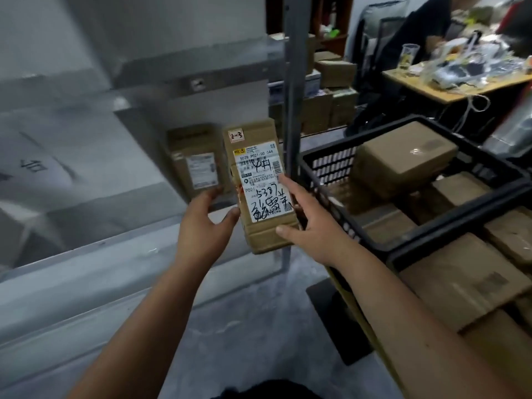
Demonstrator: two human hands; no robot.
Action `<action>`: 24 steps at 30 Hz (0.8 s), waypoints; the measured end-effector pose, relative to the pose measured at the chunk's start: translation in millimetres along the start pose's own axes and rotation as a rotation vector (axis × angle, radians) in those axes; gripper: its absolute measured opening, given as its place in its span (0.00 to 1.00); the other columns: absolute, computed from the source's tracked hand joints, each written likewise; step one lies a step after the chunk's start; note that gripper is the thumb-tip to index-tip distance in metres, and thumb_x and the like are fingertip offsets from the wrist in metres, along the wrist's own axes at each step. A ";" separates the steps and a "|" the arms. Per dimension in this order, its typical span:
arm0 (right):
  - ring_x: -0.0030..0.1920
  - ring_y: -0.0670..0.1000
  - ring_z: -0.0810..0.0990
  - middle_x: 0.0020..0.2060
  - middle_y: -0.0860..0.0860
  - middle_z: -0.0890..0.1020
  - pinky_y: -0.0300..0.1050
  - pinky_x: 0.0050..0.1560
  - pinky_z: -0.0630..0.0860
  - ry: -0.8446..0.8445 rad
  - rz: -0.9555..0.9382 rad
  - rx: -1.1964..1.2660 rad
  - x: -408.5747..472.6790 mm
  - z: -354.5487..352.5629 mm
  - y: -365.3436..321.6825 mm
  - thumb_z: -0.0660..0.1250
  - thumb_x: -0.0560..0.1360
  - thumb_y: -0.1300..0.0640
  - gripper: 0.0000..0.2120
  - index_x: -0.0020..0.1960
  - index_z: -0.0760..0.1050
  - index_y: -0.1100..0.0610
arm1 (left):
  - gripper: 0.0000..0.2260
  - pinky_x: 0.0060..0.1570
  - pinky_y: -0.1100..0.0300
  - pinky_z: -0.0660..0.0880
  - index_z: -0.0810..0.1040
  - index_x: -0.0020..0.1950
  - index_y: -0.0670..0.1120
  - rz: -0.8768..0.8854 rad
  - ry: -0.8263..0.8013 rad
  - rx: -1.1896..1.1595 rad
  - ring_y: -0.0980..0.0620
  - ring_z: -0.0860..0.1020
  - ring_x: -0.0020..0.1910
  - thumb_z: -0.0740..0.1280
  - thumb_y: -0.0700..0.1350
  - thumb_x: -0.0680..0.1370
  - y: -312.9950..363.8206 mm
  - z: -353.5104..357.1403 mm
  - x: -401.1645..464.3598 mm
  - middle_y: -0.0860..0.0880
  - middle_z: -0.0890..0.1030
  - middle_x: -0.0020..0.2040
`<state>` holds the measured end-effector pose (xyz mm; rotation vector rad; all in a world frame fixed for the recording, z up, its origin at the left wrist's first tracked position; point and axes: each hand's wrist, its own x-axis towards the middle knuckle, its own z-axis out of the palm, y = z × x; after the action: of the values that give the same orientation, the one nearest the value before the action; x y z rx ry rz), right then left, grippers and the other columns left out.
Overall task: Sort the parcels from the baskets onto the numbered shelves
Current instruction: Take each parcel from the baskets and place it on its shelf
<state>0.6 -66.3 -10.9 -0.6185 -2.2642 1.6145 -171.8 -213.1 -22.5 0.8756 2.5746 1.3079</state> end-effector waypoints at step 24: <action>0.69 0.33 0.67 0.76 0.38 0.65 0.26 0.62 0.72 -0.469 -0.121 -0.066 83.6 276.4 -68.4 0.75 0.75 0.69 0.52 0.79 0.53 0.27 | 0.33 0.60 0.50 0.78 0.67 0.78 0.56 -0.340 0.325 0.024 0.51 0.78 0.64 0.75 0.59 0.77 -211.5 -211.0 -50.1 0.50 0.76 0.73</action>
<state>-213.6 -269.8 -38.1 -0.1142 -2.6255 1.7738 -298.6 -485.3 -62.7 0.2191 2.8153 1.4097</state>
